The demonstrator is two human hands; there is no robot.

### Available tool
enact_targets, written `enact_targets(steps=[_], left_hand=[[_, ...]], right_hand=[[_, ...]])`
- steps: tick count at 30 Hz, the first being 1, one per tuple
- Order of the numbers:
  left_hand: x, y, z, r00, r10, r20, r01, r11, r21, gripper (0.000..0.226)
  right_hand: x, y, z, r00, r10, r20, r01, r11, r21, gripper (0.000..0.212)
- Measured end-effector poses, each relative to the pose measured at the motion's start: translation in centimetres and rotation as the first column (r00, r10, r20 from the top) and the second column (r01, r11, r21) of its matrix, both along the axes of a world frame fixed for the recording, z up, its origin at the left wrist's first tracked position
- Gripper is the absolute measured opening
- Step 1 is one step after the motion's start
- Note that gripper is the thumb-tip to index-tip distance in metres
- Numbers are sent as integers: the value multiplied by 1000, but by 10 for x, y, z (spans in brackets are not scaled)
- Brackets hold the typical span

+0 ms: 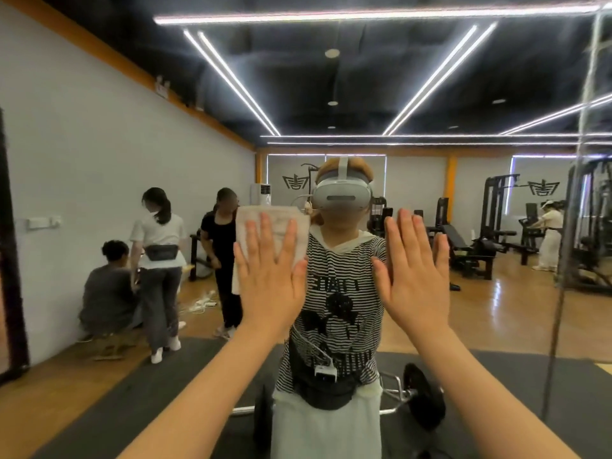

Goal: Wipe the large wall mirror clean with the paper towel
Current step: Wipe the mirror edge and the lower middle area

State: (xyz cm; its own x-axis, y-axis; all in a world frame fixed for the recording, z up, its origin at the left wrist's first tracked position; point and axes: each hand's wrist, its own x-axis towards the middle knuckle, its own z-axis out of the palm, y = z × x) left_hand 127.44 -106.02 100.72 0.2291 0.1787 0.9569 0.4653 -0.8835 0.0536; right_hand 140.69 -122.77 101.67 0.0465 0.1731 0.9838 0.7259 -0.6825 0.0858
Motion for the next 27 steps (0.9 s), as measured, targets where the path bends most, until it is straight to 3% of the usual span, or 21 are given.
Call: enact_targets(steps=[3, 9, 12, 15, 19, 23, 25, 27], left_hand=[[-17, 28, 0, 999, -18, -36, 20, 997, 76, 59], [-29, 39, 5, 973, 57, 224, 16, 951, -310, 60], [-12, 17, 10, 957, 70, 281, 49, 918, -393, 60], [10, -14, 6, 966, 27, 258, 61, 943, -327, 60], [38, -55, -10, 984, -74, 161, 94, 988, -121, 62], [30, -31, -18, 998, -56, 14, 55, 997, 58, 65], [17, -15, -18, 999, -37, 2, 37, 997, 71, 64], [5, 1, -16, 998, -24, 64, 26, 1000, -18, 59]], right_hand=[[1, -1, 1, 1000, 2, 5, -2, 1000, -4, 62], [-2, 0, 1, 1000, -4, 12, 4, 1000, 13, 61], [-3, 0, 0, 1000, 1, 17, -1, 1000, 23, 61], [-2, 0, 0, 1000, 5, 16, -5, 1000, 22, 61], [0, -1, 0, 1000, 10, 9, -10, 1000, 7, 62], [0, -2, 1, 999, 33, 20, -33, 999, 9, 62], [0, -2, 1, 999, 41, 19, -42, 999, 12, 62], [0, -3, 1, 999, 38, 15, -38, 999, 11, 62]])
